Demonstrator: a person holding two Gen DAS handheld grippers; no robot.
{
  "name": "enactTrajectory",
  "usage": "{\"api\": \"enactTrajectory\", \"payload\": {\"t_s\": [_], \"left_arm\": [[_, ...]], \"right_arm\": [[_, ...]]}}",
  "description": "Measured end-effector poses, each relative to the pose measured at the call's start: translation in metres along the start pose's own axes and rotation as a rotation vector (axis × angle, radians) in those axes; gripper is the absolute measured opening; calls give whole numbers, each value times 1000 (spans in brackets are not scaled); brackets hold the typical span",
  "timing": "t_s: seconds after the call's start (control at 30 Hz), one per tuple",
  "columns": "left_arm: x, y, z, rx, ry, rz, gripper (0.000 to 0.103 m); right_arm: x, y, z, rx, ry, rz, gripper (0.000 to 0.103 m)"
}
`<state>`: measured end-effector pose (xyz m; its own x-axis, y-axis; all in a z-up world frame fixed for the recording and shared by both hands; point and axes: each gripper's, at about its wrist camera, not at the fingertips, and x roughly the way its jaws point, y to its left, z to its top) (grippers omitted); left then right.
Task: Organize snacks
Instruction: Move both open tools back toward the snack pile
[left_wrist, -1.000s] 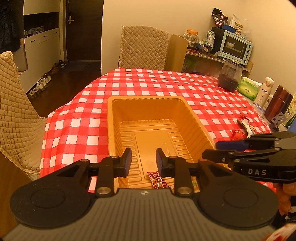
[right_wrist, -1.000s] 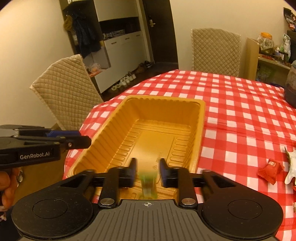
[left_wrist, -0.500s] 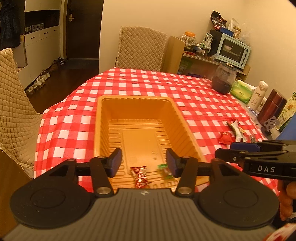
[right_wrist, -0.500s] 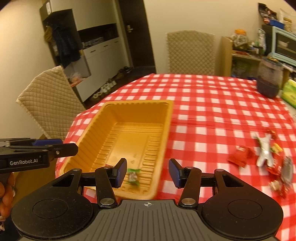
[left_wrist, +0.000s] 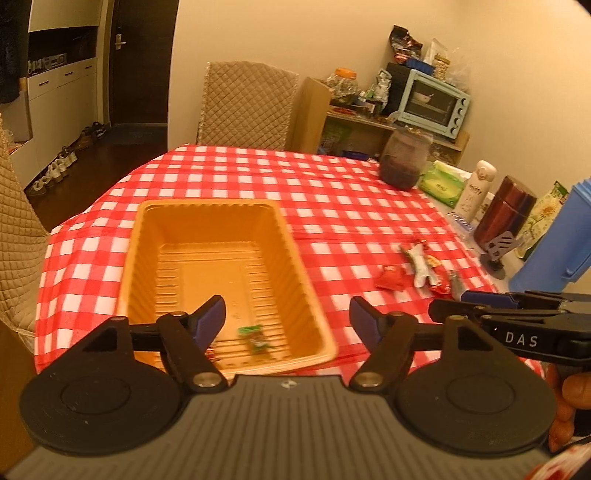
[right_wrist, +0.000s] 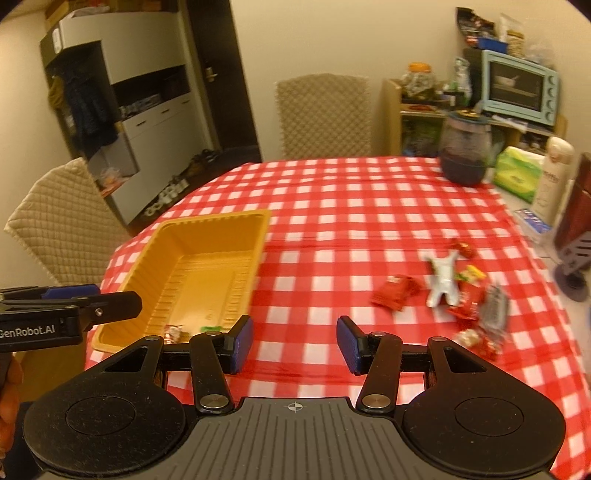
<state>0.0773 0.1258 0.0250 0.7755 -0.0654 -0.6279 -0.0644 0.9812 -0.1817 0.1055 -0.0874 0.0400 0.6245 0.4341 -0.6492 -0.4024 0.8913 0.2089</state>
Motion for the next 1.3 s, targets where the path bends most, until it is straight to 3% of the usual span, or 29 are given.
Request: {"api": "enactTrajectory", "payload": {"t_s": [0.2, 0.33, 0.93, 1.07, 1.3], "left_arm": [[3, -29, -1, 17, 3, -30, 75], [7, -46, -2, 18, -2, -52, 83], [50, -112, -10, 113, 25, -97, 85], [70, -125, -14, 133, 32, -115, 86], [115, -140, -19, 164, 62, -127, 87]], "right_arm": [[-21, -22, -3, 13, -23, -57, 50], [-31, -39, -4, 33, -32, -92, 50], [-57, -132, -20, 142, -76, -214, 50], [-51, -157, -30, 137, -58, -236, 50], [-14, -182, -48, 105, -20, -186, 50]]}}
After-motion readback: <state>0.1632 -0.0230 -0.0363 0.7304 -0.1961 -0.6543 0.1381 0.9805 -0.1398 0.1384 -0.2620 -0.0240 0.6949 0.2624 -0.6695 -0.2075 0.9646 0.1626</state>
